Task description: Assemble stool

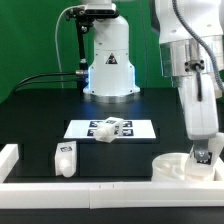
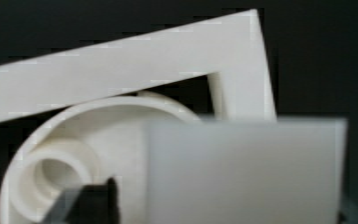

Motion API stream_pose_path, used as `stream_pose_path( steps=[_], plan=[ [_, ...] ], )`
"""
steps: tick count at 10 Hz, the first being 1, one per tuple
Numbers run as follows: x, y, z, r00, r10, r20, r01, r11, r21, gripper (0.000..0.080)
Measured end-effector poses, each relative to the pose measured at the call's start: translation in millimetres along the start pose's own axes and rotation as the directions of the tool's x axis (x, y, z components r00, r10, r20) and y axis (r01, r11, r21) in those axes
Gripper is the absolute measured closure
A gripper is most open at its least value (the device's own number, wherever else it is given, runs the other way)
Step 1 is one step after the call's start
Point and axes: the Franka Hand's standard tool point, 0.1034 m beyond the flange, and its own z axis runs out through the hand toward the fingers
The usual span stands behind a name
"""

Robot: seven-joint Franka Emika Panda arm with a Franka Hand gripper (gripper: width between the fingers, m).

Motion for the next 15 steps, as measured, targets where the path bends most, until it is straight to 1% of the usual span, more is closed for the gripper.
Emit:
stream_pose_path(
  steps=[1,2,3,4,5,7,8,9,10,11,12,13,14,15],
  plan=[
    [5.8,-3.3,-3.9,0.995,-0.096,0.000,0.096,0.995,0.000,0.0231],
    [9.0,-10.0,-12.6,0.974,-0.225,0.004,0.225,0.974,0.009,0.0231],
    [9.3,-17.3,-22.0,0.916,-0.402,0.006,0.402,0.915,0.019,0.0166],
    [7.1,-21.8,-29.2,0.855,-0.519,0.015,0.518,0.855,0.023,0.0166],
    [8.2,-19.6,-26.2,0.828,-0.560,0.012,0.560,0.828,0.019,0.0152],
    [8.8,-19.3,-25.5,0.766,-0.643,0.010,0.643,0.766,0.019,0.0151],
    [5.9,-18.8,-26.4,0.651,-0.759,0.010,0.759,0.651,0.008,0.0151],
    [-2.2,-22.2,-30.9,0.474,-0.880,0.017,0.880,0.474,0.002,0.0151],
    [-7.7,-27.0,-36.7,0.282,-0.959,0.042,0.959,0.282,0.011,0.0151],
    [-11.4,-27.0,-39.3,0.153,-0.986,0.071,0.988,0.155,0.026,0.0151],
    [-11.0,-23.5,-37.5,0.110,-0.991,0.076,0.993,0.113,0.036,0.0151],
    [-5.9,-21.4,-36.7,0.026,-0.998,0.055,0.999,0.027,0.032,0.0151],
    [-4.6,-22.7,-36.4,-0.037,-0.998,0.053,0.999,-0.035,0.027,0.0151],
    [-4.2,-22.9,-36.2,-0.057,-0.997,0.052,0.998,-0.055,0.026,0.0151]
  ],
)
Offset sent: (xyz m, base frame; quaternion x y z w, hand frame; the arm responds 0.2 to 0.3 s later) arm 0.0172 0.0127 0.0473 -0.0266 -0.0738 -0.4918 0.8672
